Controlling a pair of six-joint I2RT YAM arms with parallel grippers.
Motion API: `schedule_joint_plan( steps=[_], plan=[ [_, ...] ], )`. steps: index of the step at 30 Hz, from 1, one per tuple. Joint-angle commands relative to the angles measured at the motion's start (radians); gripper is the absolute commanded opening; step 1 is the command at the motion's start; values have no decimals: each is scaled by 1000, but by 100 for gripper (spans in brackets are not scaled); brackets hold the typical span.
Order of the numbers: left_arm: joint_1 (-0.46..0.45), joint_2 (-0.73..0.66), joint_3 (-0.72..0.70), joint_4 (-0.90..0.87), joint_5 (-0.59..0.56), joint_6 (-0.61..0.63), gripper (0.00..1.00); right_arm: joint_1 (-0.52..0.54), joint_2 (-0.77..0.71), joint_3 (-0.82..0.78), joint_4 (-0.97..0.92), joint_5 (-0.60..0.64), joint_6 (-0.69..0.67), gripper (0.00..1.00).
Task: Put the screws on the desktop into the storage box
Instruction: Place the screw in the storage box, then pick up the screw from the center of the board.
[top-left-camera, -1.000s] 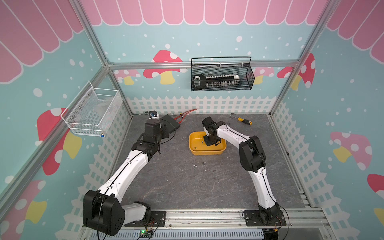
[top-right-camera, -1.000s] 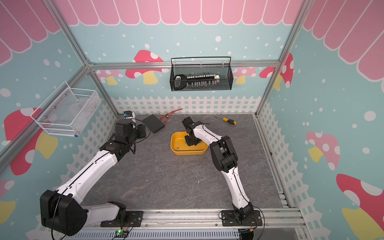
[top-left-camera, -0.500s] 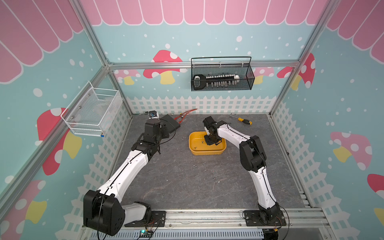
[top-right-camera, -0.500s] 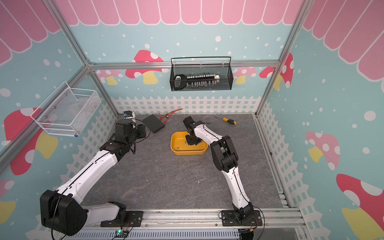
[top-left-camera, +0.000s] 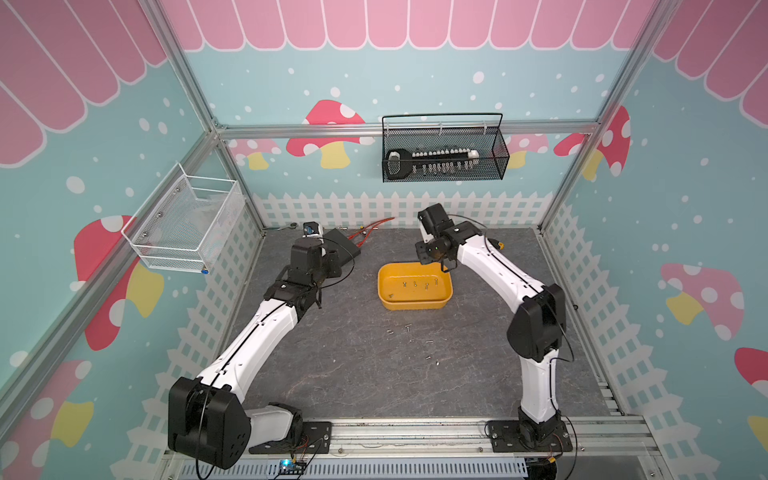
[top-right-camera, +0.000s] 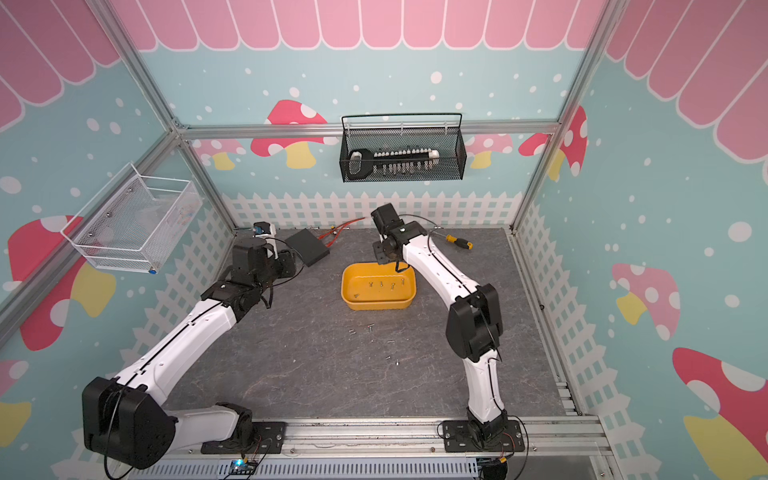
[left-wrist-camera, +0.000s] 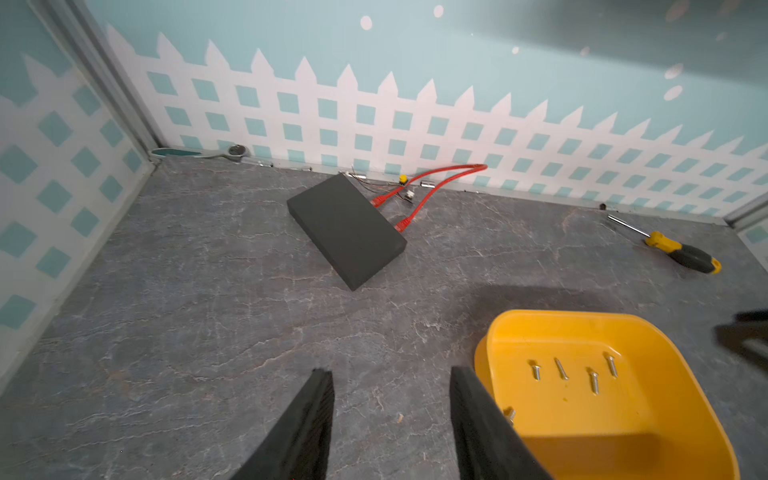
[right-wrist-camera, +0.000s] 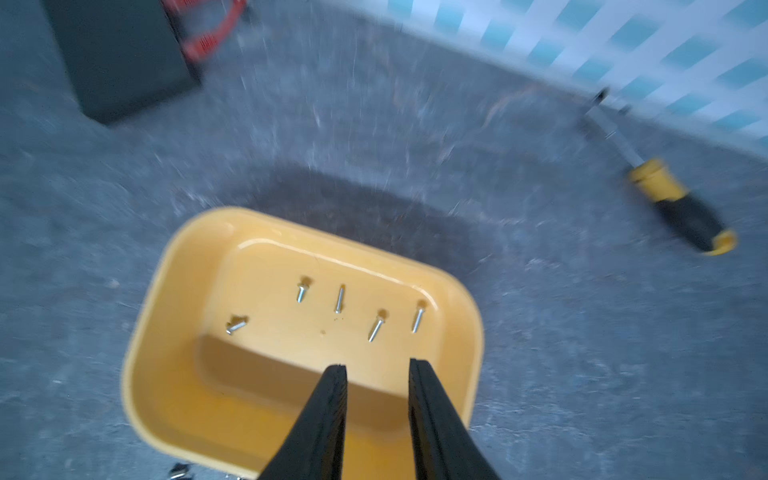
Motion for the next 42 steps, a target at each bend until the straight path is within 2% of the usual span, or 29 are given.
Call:
schedule_joint_plan(
  steps=[1,4,7,11,16,21,29,42],
  plan=[
    [-82,43,28,-45,98,47,45,-12,-143,-1,-2,99,19,32],
    [-226,55,23,-55,125,70,45,-20,-264,-122,64,162,29,34],
    [-325,94,14,-53,230,60,44,-48,-386,-274,153,190,41,36],
    [-452,169,9,-61,275,82,44,-99,-479,-407,190,185,50,38],
    [-518,265,6,-81,360,52,43,-147,-558,-505,207,183,50,39],
    [-604,328,1,-84,346,32,45,-194,-616,-564,213,171,46,40],
    [-661,393,17,-113,271,47,49,-219,-642,-605,218,146,40,40],
    [-670,518,116,-191,156,175,49,-234,-654,-638,233,126,35,41]
  ],
)
